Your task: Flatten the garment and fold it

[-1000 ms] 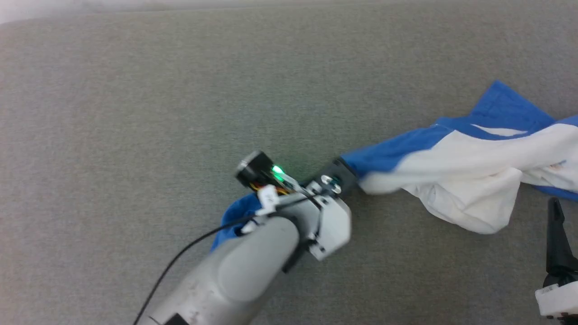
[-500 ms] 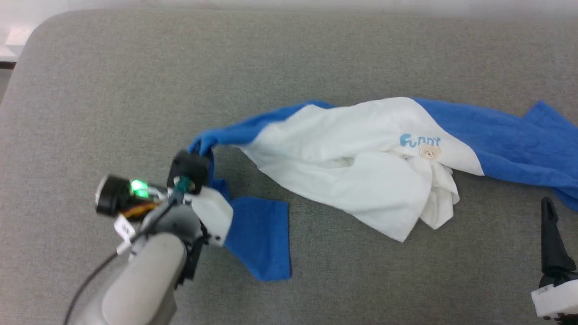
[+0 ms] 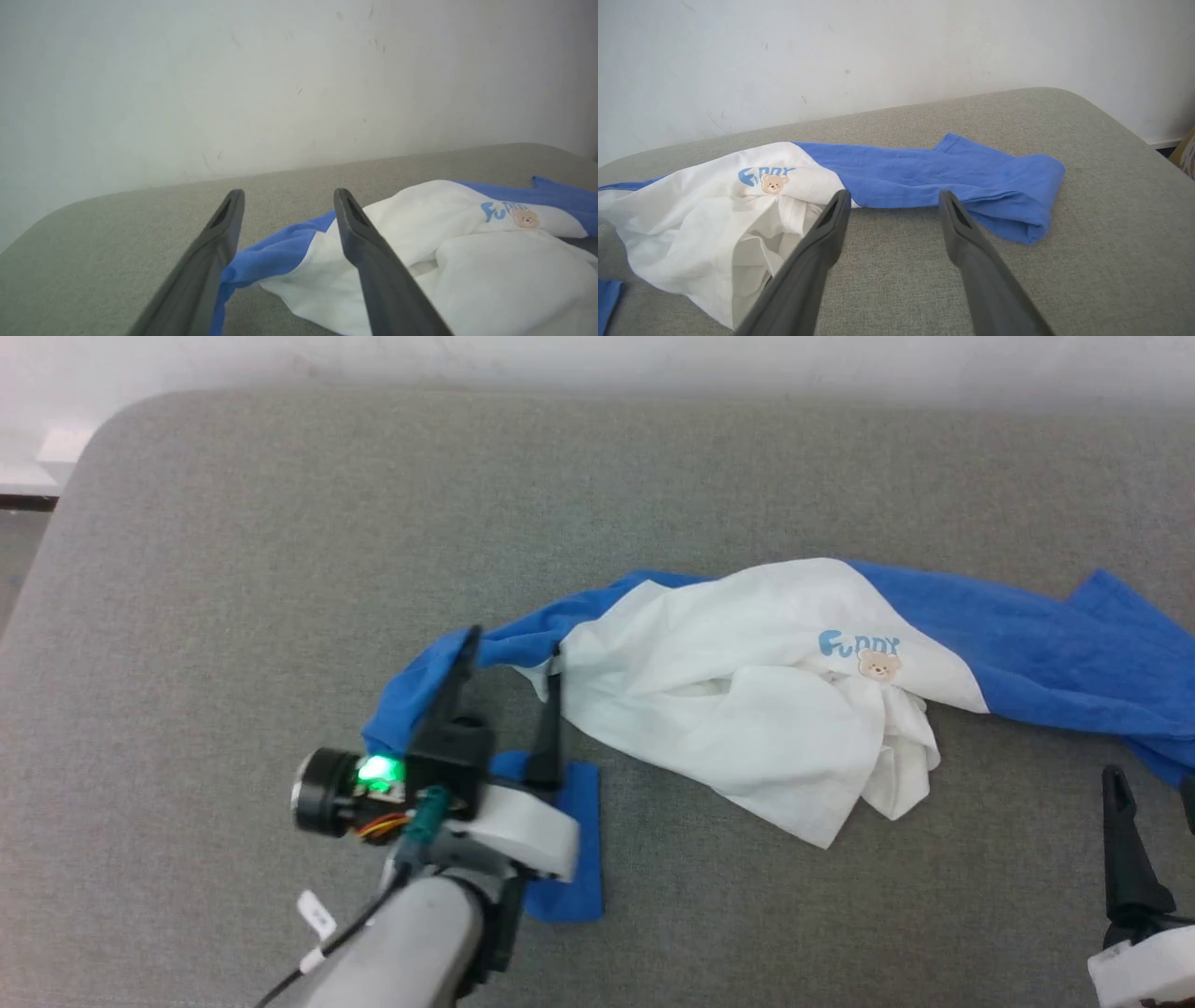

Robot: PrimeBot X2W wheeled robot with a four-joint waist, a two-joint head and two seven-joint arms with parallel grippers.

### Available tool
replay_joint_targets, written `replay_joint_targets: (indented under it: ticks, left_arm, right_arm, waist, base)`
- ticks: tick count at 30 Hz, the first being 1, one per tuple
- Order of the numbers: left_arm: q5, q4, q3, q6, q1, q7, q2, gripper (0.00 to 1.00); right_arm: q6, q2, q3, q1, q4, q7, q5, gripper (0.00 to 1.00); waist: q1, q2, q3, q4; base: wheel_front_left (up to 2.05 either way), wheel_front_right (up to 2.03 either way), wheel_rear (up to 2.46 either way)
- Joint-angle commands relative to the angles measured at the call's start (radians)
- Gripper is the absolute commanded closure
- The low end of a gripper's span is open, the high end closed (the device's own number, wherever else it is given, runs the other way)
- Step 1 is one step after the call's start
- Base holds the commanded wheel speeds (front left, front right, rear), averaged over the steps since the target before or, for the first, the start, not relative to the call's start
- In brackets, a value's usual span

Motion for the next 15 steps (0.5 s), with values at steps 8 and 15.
replay_joint_targets:
  ticks: [8,15]
  left_arm:
    - [0.066,-0.173,-0.221,-0.093,-0.099,0.223,-0.089,0.00]
    - [0.095,0.057,-0.412,-0.177,-0.193,0.322,-0.175,0.00]
  right_arm:
    - [-0.001,0.003,0.014,0.009,-0.003,0.003,0.009,0.00]
    - [-0.001,0.003,0.025,-0.016,-0.001,0.006,0.014,0.00]
  waist:
    - [0.0001,0.0001,0.006,0.000]
    - [0.0001,0.0001,0.054,-0.048]
  base:
    - [0.00,0.00,0.00]
    - [0.00,0.00,0.00]
